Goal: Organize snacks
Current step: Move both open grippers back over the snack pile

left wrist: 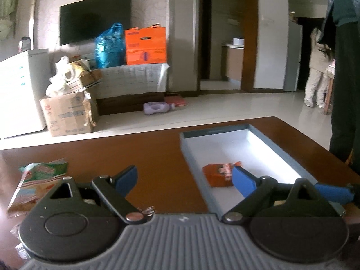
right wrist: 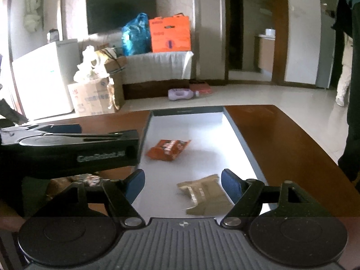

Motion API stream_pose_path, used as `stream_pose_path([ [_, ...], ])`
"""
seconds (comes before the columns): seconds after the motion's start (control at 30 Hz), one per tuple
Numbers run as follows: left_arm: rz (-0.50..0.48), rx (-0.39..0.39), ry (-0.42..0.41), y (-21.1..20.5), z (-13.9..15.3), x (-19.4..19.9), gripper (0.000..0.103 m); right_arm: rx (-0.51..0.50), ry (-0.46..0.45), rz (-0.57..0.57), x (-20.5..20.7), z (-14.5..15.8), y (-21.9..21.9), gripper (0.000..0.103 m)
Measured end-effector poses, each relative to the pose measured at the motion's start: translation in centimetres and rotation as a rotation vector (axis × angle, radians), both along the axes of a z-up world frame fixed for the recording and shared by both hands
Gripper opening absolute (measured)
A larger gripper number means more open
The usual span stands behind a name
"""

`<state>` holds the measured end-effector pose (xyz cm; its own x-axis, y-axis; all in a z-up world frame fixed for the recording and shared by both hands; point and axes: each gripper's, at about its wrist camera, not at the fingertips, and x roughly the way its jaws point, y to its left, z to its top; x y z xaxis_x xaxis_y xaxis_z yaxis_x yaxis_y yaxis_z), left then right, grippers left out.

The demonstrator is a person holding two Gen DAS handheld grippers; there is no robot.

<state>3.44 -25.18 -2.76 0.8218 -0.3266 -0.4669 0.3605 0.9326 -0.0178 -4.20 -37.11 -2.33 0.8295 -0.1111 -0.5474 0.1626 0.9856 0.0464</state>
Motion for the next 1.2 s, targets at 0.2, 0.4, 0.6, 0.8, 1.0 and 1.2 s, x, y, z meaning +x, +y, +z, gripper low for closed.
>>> stream_pose_path([
  [0.2, 0.074, -0.016, 0.020, 5.5, -0.1, -2.4, 0.095, -0.021, -0.011, 0.070, -0.2, 0.7, 3.0, 0.087],
  [0.4, 0.170, -0.042, 0.040, 11.8, -0.5, -4.4, 0.098, -0.043, -0.011, 0.151, -0.3, 1.1, 6.9, 0.095],
  [0.6, 0.234, -0.007, 0.034, 17.5, -0.4, -6.0, 0.098, -0.061, -0.010, 0.232, 0.0, 1.0, 10.5, 0.100],
  [0.8, 0.310, 0.013, 0.059, 21.8, -1.4, -7.0, 0.098, -0.078, 0.003, 0.272, 0.5, 0.8, 13.1, 0.098],
  [1.0, 0.356, 0.032, 0.086, 24.7, -2.5, -6.9, 0.098, -0.038, 0.030, 0.334, 2.1, 0.6, 15.9, 0.076],
  [1.2, 0.421, 0.036, 0.090, 26.8, -2.6, -6.5, 0.098, 0.016, 0.097, 0.344, 5.1, -1.1, 19.7, 0.073],
])
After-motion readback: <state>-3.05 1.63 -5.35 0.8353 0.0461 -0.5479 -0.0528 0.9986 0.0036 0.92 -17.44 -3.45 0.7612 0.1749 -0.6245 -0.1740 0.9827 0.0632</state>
